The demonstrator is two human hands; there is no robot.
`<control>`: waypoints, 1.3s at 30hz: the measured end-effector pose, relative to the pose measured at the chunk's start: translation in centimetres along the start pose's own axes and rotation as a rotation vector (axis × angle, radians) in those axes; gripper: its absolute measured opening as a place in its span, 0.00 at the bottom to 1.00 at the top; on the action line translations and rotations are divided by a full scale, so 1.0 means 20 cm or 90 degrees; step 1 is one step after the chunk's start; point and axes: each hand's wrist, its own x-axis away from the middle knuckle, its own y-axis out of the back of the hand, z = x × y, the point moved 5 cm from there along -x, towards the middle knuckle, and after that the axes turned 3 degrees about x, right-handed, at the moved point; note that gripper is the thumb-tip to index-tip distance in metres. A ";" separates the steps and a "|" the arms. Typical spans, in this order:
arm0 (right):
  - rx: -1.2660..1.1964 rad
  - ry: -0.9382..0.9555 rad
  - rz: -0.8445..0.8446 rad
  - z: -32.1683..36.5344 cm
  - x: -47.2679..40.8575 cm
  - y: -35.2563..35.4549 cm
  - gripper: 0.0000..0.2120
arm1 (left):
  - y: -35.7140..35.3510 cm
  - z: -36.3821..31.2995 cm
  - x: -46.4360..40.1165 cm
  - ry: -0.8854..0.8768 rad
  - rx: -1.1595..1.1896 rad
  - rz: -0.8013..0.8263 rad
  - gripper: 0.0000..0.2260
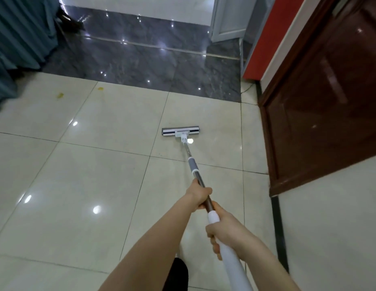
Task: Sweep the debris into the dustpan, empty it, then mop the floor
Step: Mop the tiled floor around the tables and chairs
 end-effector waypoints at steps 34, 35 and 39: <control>-0.061 0.011 0.027 -0.47 0.69 -0.39 0.23 | -0.05 0.58 0.73 -0.030 0.013 -0.091 0.18; -0.041 0.018 0.024 -0.38 0.63 -0.35 0.23 | -0.02 0.50 0.66 -0.028 0.022 -0.092 0.17; -0.004 0.023 0.020 0.00 0.36 -0.23 0.24 | 0.13 0.16 0.38 -0.029 0.049 -0.085 0.13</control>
